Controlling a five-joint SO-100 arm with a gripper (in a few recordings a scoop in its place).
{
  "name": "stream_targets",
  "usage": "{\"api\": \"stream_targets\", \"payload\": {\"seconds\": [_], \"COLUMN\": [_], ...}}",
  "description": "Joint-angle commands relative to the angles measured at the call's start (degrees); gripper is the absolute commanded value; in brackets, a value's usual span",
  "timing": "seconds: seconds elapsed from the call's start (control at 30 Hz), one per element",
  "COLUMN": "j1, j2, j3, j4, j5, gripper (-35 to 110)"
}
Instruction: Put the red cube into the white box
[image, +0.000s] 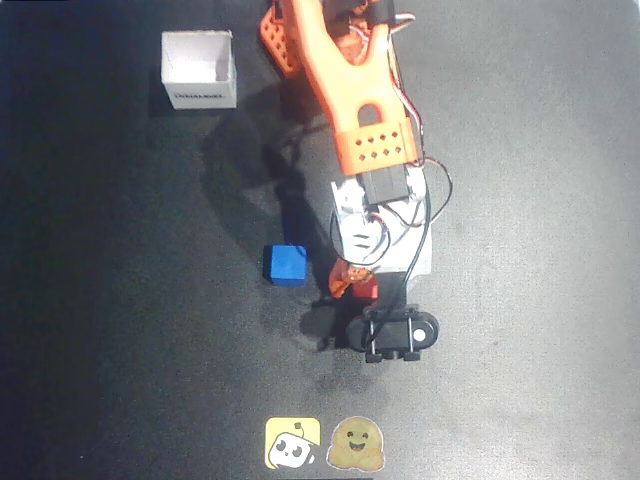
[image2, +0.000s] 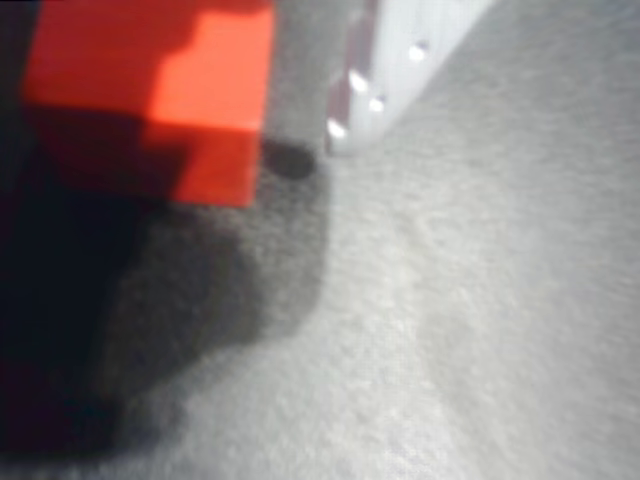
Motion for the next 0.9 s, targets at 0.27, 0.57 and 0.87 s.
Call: {"api": "stream_targets", "payload": {"seconds": [0.27,0.57,0.87], "j1": [1.05,1.49,14.50], "j2": [0.53,13.10,24.87], "j3": [3.78,-7.21,-14.24], "j4": [-5.01,18.81,40.43], "j5": [2.55,12.48,18.37], "gripper": [0,0,0]}}
